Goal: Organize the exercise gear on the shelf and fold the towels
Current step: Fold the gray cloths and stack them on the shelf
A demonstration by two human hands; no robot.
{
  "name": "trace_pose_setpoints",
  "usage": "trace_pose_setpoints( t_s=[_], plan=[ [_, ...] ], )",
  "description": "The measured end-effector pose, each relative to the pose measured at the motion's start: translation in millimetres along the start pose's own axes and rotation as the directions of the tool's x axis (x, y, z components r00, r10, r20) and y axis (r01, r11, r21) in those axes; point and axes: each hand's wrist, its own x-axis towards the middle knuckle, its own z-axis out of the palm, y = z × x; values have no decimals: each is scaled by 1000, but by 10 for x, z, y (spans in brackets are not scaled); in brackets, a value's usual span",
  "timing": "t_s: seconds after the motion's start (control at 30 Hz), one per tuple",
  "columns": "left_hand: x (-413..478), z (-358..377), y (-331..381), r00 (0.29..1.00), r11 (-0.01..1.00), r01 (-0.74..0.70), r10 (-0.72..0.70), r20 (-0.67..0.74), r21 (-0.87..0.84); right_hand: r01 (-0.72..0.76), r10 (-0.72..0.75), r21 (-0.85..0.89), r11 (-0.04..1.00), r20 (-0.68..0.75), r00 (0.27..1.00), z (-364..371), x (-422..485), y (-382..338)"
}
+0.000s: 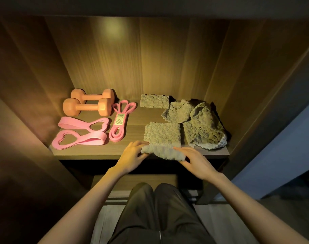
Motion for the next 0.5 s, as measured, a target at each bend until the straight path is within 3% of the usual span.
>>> trace_pose_setpoints(
  t_s=[0.1,0.27,0.37,0.5],
  plan=[
    [91,-57,70,983,972,173,-180,-30,-162,-121,146,240,963,-90,985,-54,99,-70],
    [203,-55,165,936,930,349,-353,-14,-115,-299,412,440,847,-185,892,-36,240,-161],
    [211,-5,200,911,913,404,-407,-64,-63,-341,468,403,849,-277,839,31,302,-150],
    [237,50,240,859,871,488,-469,-204,51,-268,279,83,960,-370,886,60,305,-145]
  ],
)
